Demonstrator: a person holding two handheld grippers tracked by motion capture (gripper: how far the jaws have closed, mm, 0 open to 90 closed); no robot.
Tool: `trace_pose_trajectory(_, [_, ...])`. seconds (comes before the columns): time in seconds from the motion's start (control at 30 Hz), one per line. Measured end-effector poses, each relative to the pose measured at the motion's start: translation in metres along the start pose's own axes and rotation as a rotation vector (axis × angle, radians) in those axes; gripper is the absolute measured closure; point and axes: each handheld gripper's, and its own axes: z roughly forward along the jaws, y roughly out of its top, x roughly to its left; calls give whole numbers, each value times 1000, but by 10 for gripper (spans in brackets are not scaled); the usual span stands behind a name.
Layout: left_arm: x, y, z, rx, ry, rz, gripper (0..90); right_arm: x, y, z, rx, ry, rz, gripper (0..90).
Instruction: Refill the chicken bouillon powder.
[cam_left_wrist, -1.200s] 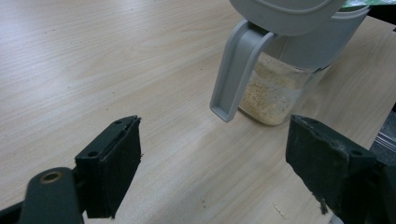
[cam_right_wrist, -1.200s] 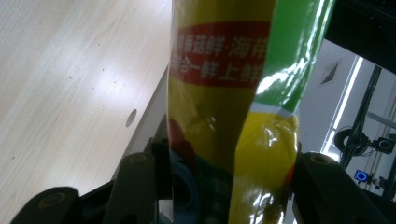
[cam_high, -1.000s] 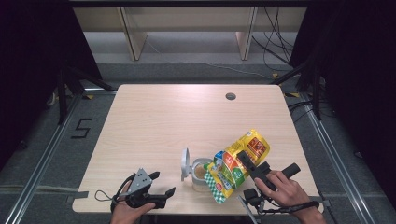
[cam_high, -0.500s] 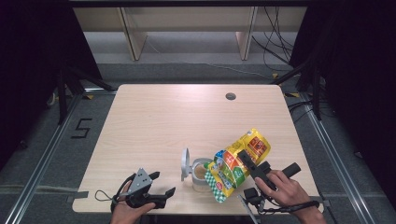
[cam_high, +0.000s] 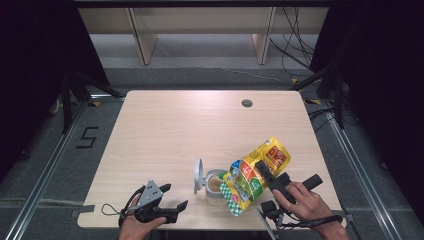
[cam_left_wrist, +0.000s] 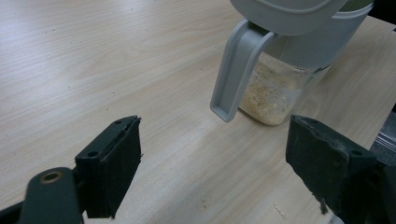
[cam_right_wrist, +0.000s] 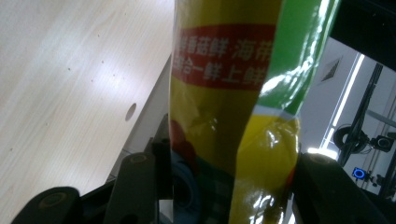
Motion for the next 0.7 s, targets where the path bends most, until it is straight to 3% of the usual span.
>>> trace_pose_trajectory(0.17, [0,0,0,1,0,2,179,1,-2,0,20,20,0,577])
trace_pose_trajectory(0.47, [0,0,0,1,-1,2,179,1,-2,-1,2,2,16,578])
trace_pose_trajectory(0.7, [0,0,0,1,-1,1,179,-4,2,-3,-10,-9,-17,578])
